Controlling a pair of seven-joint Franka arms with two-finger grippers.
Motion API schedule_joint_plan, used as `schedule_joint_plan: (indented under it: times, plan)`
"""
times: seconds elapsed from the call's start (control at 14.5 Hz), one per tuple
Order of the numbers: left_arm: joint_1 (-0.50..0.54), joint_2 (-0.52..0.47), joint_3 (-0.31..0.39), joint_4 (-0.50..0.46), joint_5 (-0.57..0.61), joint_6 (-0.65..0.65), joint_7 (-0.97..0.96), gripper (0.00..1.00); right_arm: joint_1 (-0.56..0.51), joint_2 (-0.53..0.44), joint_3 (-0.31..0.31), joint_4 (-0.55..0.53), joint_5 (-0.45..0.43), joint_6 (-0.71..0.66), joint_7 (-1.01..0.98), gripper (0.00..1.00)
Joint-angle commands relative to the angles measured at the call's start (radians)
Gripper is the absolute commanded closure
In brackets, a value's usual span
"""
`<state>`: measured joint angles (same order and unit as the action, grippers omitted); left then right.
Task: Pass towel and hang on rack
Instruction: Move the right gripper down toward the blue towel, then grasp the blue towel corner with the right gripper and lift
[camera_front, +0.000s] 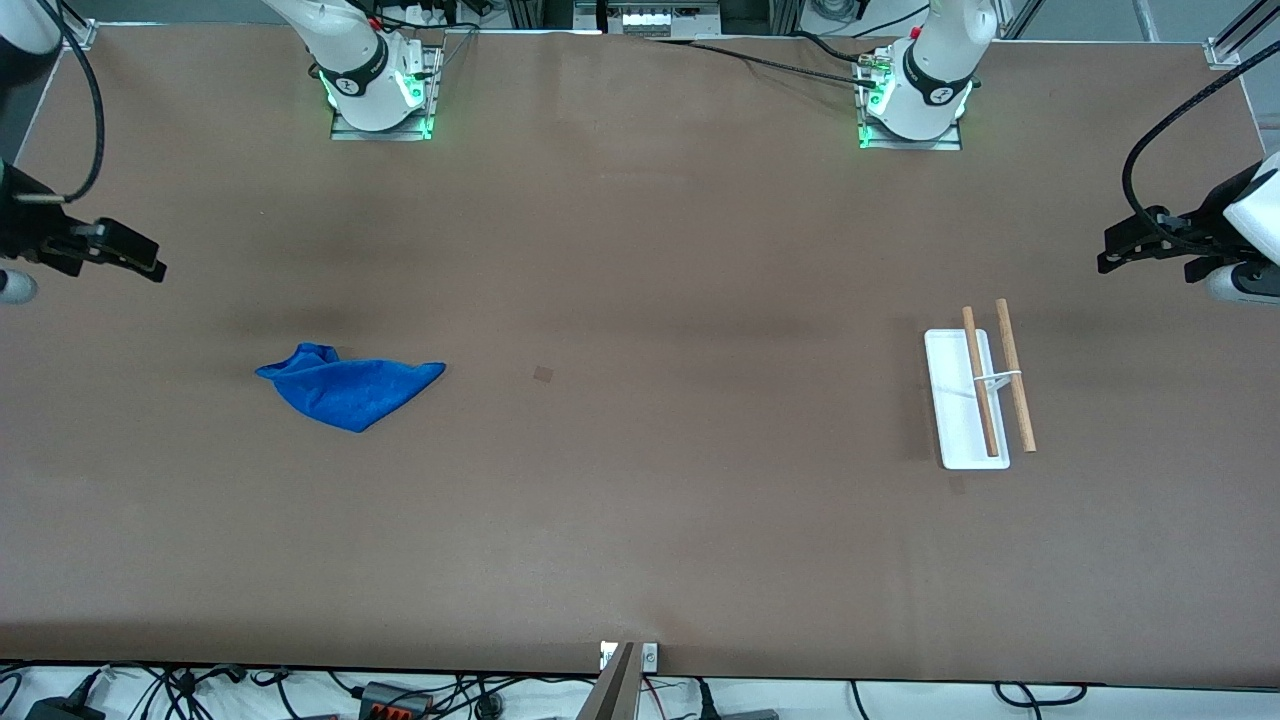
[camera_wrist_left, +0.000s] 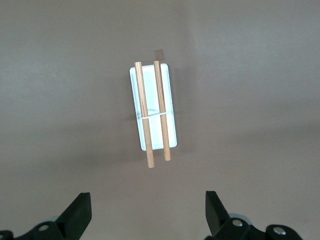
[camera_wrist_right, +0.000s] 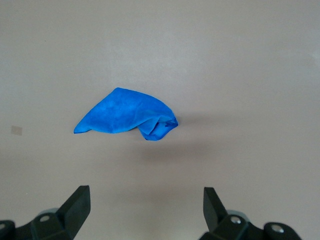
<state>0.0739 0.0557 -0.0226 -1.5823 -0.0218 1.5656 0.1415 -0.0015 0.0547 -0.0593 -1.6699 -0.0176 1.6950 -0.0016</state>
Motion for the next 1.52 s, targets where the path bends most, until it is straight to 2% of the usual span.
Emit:
schedule_joint_plan:
  times: [0.0,0.41,0.69,1.04,1.45]
  plan:
    - [0.003,0.012,0.001,0.031,0.006,-0.024,0.023,0.00,0.005,0.074,-0.005,-0.005,0.001,0.044,0.003,0.00]
    - [0.014,0.010,0.001,0.028,0.002,-0.044,0.003,0.00,-0.002,0.256,-0.007,-0.007,0.008,0.159,0.031,0.00]
    - [0.014,0.012,0.003,0.028,0.002,-0.044,0.006,0.00,-0.015,0.333,-0.010,-0.007,0.002,0.184,-0.033,0.00]
    - [0.023,0.012,0.001,0.028,0.000,-0.044,0.018,0.00,-0.020,0.418,-0.010,0.016,0.013,0.193,-0.260,0.00]
    - [0.023,0.012,0.001,0.028,0.000,-0.044,0.018,0.00,-0.051,0.533,-0.010,0.058,0.018,0.193,-0.708,0.00]
